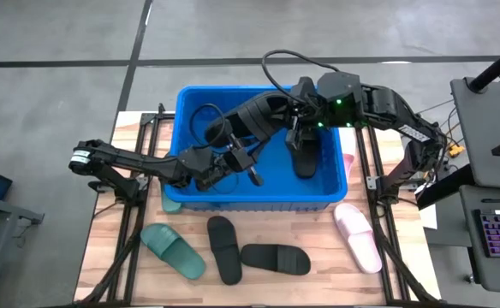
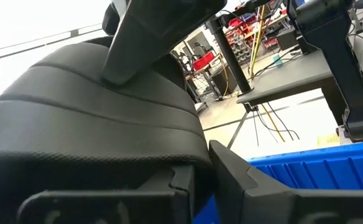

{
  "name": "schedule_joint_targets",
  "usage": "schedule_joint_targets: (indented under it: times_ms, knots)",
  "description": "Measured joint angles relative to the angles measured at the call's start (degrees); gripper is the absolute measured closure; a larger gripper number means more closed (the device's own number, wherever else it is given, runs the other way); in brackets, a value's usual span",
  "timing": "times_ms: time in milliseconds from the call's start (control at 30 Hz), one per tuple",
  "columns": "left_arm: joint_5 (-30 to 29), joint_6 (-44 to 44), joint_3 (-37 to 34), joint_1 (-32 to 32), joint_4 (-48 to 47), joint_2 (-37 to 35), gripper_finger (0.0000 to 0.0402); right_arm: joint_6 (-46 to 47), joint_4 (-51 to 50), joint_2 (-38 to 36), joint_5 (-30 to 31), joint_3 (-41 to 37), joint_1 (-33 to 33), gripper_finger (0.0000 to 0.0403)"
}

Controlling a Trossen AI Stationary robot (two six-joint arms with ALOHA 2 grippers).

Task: Pick and place slides into bin
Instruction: Put the black slide into the blue container

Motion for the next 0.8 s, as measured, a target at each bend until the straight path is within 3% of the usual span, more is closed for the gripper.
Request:
schedule_joint_targets:
  times_ms: [433,800]
  knots:
    - [-0.01,0.02,0.00,0.00,0.04,0.00,0.0338,0.45,-0.04,0.02,-3.70,0.00,-1.42,0.0392]
    - [-0.28,0.17,-0.22,0.37,-0.09,0.00,0.0335,0.43,-0.45,-0.19,-4.14,0.00,-2.66,0.0392]
